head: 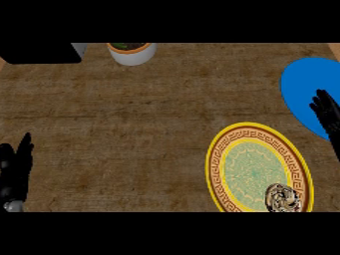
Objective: Pick the cupcake from the plate and place it in the plate
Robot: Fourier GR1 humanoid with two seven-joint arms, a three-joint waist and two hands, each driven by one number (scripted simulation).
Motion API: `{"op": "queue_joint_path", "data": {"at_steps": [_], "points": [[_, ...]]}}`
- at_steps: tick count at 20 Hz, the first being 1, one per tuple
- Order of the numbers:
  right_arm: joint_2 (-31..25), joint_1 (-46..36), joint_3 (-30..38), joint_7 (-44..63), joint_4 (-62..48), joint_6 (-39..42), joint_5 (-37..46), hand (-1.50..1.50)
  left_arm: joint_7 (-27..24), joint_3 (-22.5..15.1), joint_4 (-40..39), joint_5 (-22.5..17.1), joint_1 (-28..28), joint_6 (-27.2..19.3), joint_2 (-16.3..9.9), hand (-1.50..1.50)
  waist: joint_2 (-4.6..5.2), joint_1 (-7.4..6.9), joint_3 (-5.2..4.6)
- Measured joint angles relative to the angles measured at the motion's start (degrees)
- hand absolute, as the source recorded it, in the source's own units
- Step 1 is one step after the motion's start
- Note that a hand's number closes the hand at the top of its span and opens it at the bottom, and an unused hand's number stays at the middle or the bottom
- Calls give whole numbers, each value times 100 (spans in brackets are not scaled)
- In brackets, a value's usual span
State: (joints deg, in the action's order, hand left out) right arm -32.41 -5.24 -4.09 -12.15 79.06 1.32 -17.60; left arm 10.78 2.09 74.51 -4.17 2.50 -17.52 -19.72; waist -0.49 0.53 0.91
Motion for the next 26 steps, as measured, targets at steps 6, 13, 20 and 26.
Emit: {"op": "queue_joint_path", "data": {"at_steps": [6, 13, 20, 26], "points": [[-518, -632, 597, 393, 127, 716, -668, 150, -71, -360, 373, -114, -140, 372, 337, 0, 3, -31, -31], [-941, -222, 1108, 54, -72, -117, 164, -150, -93, -710, 629, -459, -213, 894, 756, 0, 10, 50, -63], [-979, 700, 1641, -312, 567, 381, -21, -150, 20, -795, 637, -471, -329, 1026, 968, 0, 13, 20, -64], [-1920, 1047, 1421, 237, 1065, 1146, 410, -150, 0, -800, 754, -463, -213, 1105, 957, 0, 13, -11, -74]]}}
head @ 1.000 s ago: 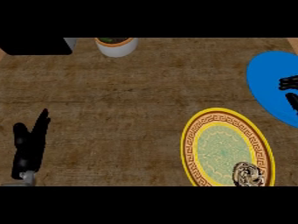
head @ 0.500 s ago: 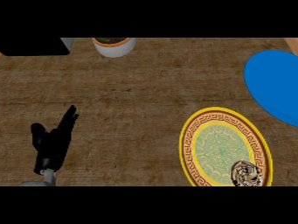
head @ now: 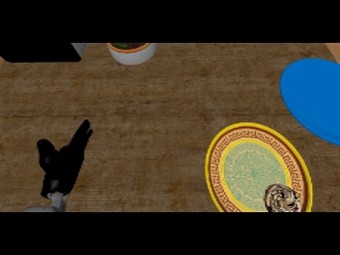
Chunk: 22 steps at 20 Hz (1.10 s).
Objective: Pick the cupcake from the plate and place it in the plate
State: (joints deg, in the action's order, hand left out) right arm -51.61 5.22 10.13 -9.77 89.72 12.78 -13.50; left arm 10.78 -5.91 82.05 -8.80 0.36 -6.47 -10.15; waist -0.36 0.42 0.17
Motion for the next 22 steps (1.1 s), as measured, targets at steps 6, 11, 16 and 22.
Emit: {"op": "queue_joint_path", "data": {"at_steps": [6, 11, 16, 22], "points": [[-517, 291, -428, 957, 1076, 385, 446, -150, 114, 2, 55, -8, -38, 0, 49, 0, -2, 16, -9], [-499, 331, -792, 1938, 1828, 454, 838, -150, 104, -94, 215, 52, 69, 51, 110, 0, 5, -22, -6], [-86, 196, -1246, 2710, 2305, 415, 1414, -150, 128, -85, 243, 109, 83, 66, 160, 0, 14, -46, -5], [447, 213, -1818, 3283, 2478, 462, 2168, -150, 170, 18, 155, 85, 10, 170, 167, 0, 16, -46, 1]]}}
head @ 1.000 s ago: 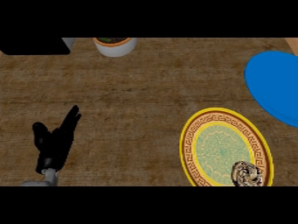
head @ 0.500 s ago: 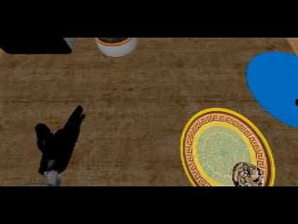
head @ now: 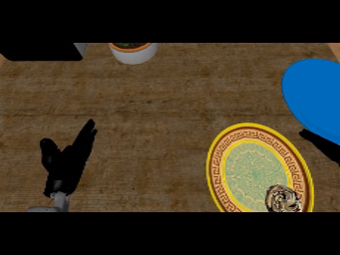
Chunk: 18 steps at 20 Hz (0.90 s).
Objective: Pick the cupcake from the plate and place it in the plate
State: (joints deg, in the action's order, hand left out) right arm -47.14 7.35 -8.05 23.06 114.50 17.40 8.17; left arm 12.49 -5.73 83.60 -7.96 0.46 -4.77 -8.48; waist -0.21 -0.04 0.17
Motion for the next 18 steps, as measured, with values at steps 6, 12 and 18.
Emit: {"op": "queue_joint_path", "data": {"at_steps": [6, 12, 18], "points": [[560, 76, -257, 230, 33, 282, 390, -150, -41, 48, -49, 65, -26, 19, 104, 0, -7, 4, 7], [1010, 300, -446, 251, 150, 306, 1066, -150, -87, 71, 3, 165, 28, 20, 167, 0, -13, 8, 10], [1197, 362, -526, 288, 44, 338, 1750, -150, 29, 129, 36, 168, 22, 73, 179, 0, -6, 11, 5]]}}
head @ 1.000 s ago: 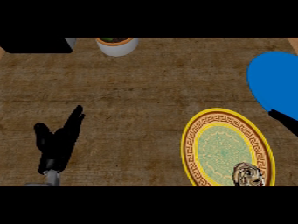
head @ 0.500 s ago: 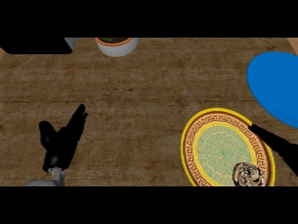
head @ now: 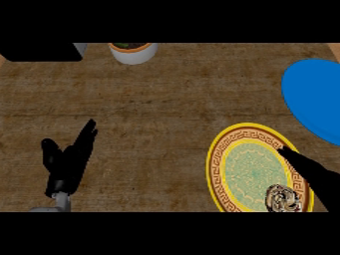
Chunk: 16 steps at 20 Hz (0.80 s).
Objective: Pick the cupcake from the plate and place it in the plate
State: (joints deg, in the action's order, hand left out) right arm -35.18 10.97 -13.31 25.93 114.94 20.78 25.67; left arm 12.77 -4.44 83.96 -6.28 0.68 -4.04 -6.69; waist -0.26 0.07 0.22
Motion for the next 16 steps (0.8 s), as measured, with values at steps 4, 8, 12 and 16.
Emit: {"op": "queue_joint_path", "data": {"at_steps": [4, 8, 12, 16], "points": [[209, -37, -74, -27, -188, 55, 341, -150, -130, 0, -58, 60, -3, 42, 56, 0, -3, -1, 6], [398, -136, -107, -308, -658, 75, 607, -150, 2, -28, 72, 144, 41, -25, 109, 0, 2, -10, 0], [589, -172, -188, -384, -847, 174, 875, 150, -10, -16, 104, 179, 94, 10, 135, 0, 3, -8, 0], [504, -308, -324, -639, -1024, 376, 1122, 150, -198, 14, 0, 187, 98, 90, 148, 0, -2, -11, 6]]}}
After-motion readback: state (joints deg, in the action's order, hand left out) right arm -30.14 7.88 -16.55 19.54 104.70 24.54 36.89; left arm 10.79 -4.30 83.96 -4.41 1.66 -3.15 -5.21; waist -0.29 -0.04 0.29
